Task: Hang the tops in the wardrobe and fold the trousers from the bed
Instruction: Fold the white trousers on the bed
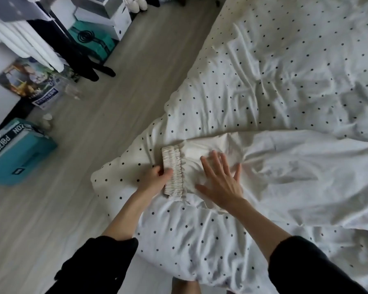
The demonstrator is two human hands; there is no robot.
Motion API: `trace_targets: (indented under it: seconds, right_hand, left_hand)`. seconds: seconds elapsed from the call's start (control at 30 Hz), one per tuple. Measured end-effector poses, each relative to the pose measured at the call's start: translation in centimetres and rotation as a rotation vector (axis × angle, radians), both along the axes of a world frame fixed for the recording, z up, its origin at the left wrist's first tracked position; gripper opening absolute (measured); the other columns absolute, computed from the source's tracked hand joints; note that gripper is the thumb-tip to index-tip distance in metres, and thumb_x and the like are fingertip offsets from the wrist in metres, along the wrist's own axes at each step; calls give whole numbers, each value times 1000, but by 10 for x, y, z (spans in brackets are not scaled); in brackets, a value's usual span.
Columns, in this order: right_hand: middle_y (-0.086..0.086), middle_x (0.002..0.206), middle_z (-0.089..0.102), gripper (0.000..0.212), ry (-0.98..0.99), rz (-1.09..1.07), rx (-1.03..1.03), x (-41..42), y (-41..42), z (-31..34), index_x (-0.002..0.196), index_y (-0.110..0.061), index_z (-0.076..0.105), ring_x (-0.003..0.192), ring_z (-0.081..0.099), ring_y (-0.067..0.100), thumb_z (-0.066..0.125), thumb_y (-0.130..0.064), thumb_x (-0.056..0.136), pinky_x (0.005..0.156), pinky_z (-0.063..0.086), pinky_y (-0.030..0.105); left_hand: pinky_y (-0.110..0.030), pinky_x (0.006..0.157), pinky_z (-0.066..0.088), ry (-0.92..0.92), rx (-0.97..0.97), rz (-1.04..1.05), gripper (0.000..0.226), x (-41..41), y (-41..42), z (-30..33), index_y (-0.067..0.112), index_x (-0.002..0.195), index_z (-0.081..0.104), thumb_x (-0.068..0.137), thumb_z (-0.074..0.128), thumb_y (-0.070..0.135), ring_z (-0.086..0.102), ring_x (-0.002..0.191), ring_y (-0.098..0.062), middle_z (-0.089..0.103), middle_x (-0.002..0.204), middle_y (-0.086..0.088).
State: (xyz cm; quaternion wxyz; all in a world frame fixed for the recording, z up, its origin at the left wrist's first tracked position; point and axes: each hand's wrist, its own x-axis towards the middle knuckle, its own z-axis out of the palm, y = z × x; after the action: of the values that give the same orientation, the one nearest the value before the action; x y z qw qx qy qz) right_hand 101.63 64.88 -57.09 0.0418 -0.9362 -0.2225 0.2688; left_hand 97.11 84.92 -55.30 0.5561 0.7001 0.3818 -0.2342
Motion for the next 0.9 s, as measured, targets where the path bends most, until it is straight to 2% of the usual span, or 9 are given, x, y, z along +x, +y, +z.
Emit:
trace_targets:
  seconds: [0.07, 0.17, 0.3, 0.4, 0.5, 0.57, 0.67, 0.77, 0.9]
  right_hand:
    - [-4, 154, -23, 75, -56, -30, 88, -12, -5, 6, 149, -36, -4, 144, -17, 21, 39, -58, 91, 111, -7, 60]
    - [-1, 159, -5, 63, -57, -37, 105, -28, -14, 8, 150, -31, 11, 146, -8, 21, 38, -48, 96, 113, -4, 57]
    - [-4, 159, -2, 59, -4, -88, 115, -28, -31, 14, 149, -36, 11, 146, -4, 20, 38, -42, 97, 114, -4, 55]
    - [-1, 159, 1, 59, 4, -124, 178, -26, -46, 25, 150, -31, 12, 147, 0, 19, 39, -37, 98, 116, -5, 49]
    - [5, 157, 19, 52, -67, -207, 326, -22, -71, 42, 146, -22, 31, 143, 22, 21, 46, -28, 97, 117, 13, 41]
    - [9, 148, 39, 42, -82, -346, 466, -18, -87, 53, 137, -15, 47, 131, 44, 25, 51, -20, 96, 106, 34, 35]
    - [8, 129, 58, 32, 72, -756, 654, -9, -128, 69, 126, -12, 58, 112, 59, 22, 47, -22, 98, 93, 42, 28]
    - [10, 122, 61, 33, 273, -1151, 873, 6, -186, 81, 123, -15, 55, 96, 63, 21, 37, -30, 101, 90, 48, 39]
    - [9, 119, 60, 35, 290, -1288, 970, 17, -255, 89, 124, -14, 53, 93, 63, 21, 35, -33, 101, 86, 50, 39]
  left_hand:
    - [-41, 94, 49, -7, -29, 29, 16, 1, 0, 1, 17, 103, 62, 91, 58, 26, 64, 98, -22, 68, 107, -7]
    - [-30, 79, 52, -60, 28, -15, 5, 1, -1, 6, 20, 91, 62, 90, 60, 24, 64, 86, -18, 69, 97, -4]
    - [-27, 75, 52, -154, 129, -112, 14, 1, -10, 30, 15, 98, 65, 88, 62, 23, 65, 87, -14, 69, 94, 1]
    - [-9, 60, 44, -213, 178, -150, 14, 8, -22, 54, 19, 99, 60, 89, 60, 28, 61, 81, -1, 66, 91, 8]
    - [-7, 54, 40, -267, 216, -241, 15, 23, -50, 83, 22, 99, 52, 90, 57, 33, 57, 78, 3, 62, 90, 12]
    - [-7, 55, 41, -323, 227, -272, 19, 35, -72, 100, 23, 102, 49, 89, 58, 33, 58, 79, 0, 61, 90, 12]
    - [-16, 61, 41, -416, 297, -364, 24, 56, -128, 115, 23, 104, 47, 87, 60, 34, 57, 77, -3, 59, 87, 14]
    - [-26, 60, 42, -474, 376, -484, 22, 72, -208, 115, 25, 99, 43, 85, 60, 31, 52, 67, -7, 52, 78, 14]
    - [-25, 61, 32, -525, 556, -613, 28, 78, -300, 93, 15, 107, 46, 85, 58, 27, 59, 82, -24, 55, 88, 3]
